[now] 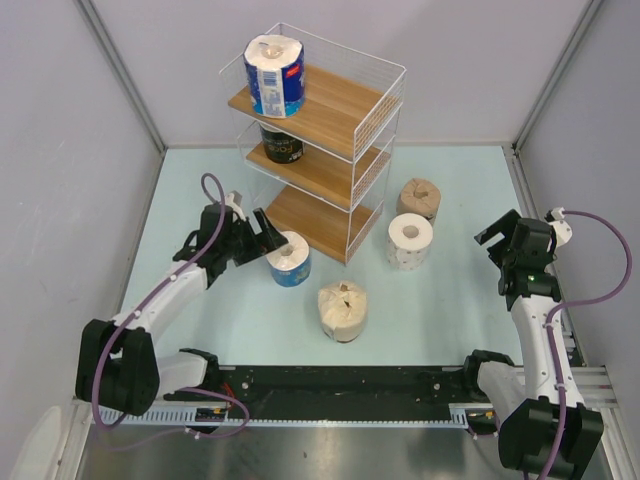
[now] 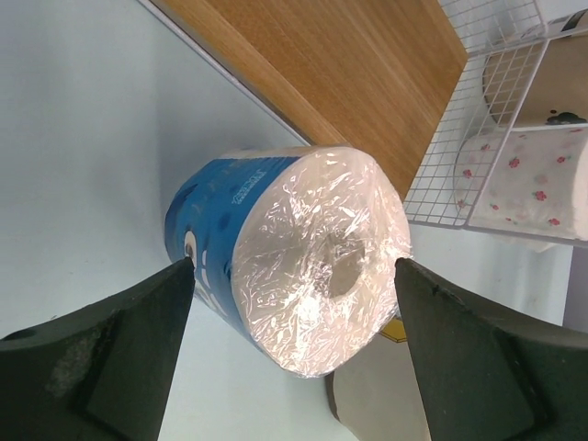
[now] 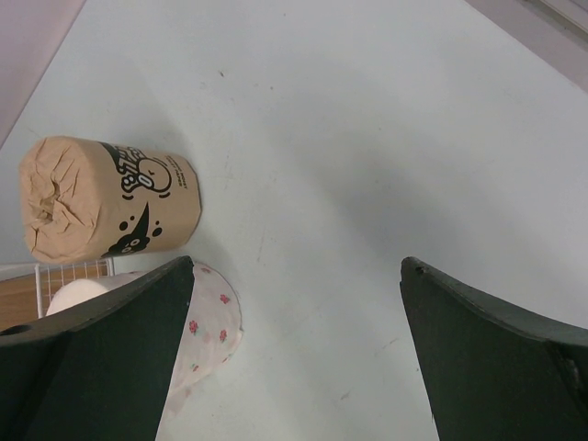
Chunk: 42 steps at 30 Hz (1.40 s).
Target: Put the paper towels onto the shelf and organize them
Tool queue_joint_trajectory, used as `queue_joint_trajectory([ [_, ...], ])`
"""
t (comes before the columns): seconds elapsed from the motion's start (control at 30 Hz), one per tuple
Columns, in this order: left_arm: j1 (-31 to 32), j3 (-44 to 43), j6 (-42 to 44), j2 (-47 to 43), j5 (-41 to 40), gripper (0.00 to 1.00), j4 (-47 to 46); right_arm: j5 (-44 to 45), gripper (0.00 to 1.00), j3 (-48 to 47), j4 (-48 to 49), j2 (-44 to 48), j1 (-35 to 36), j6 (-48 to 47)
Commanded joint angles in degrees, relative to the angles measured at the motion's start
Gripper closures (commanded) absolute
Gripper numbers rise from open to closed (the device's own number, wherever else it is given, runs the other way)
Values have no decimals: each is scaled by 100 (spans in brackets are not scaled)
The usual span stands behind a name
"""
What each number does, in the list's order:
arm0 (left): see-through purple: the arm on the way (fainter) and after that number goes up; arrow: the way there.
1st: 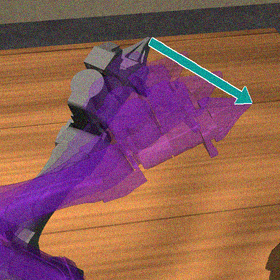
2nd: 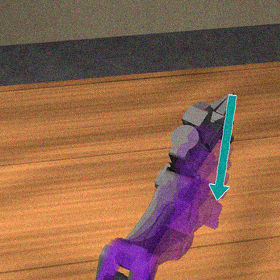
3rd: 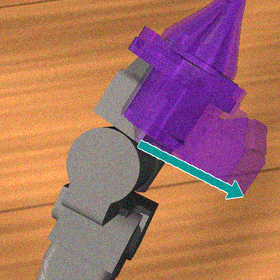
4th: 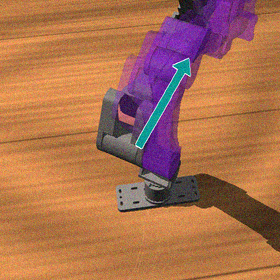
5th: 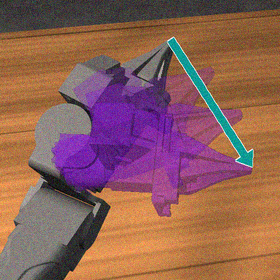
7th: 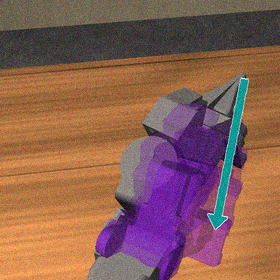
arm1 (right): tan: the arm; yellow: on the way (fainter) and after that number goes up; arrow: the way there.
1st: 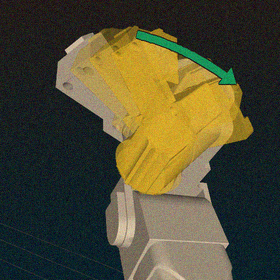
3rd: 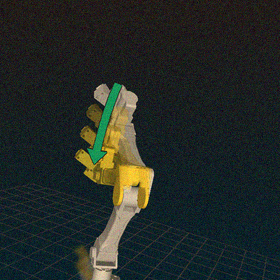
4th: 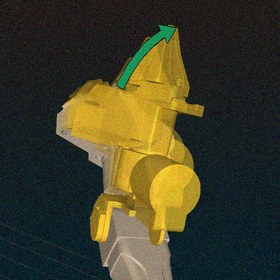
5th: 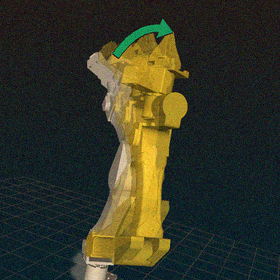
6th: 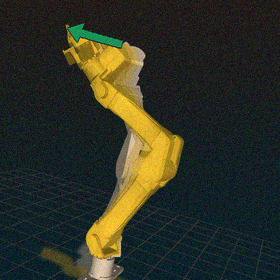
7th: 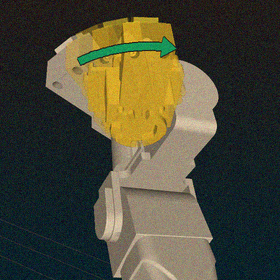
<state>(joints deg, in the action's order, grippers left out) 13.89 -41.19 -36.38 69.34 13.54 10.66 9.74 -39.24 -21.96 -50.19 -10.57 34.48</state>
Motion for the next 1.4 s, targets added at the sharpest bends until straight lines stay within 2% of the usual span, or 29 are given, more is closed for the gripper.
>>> queue_joint_trajectory([
  [0.0, 61, 93, 140, 88, -132, 7, -37, 2, 0, -66, 174, -43, 11, 15],
  [0.27, 149, 181, 193, 255, -44, 11, -125, -7, 0, 13, 192, -17, 2, 24],
  [0.4, 184, 234, 193, 334, -115, 16, -125, -7, 0, 4, 192, -17, 2, 32],
  [0.77, 193, 313, 96, 563, -378, 20, -274, 11, 0, 22, 165, 1, -7, 15],
  [1.07, 202, 217, 245, 695, -300, 38, -239, -25, 0, 31, 200, -25, -15, 15],
  [1.2, 202, 120, 386, 634, -133, 43, -187, -33, 0, 40, 218, -43, -15, 33],
  [1.37, 202, 15, 483, 546, 105, 63, -108, -42, 0, 48, 218, -34, -15, 24],
])
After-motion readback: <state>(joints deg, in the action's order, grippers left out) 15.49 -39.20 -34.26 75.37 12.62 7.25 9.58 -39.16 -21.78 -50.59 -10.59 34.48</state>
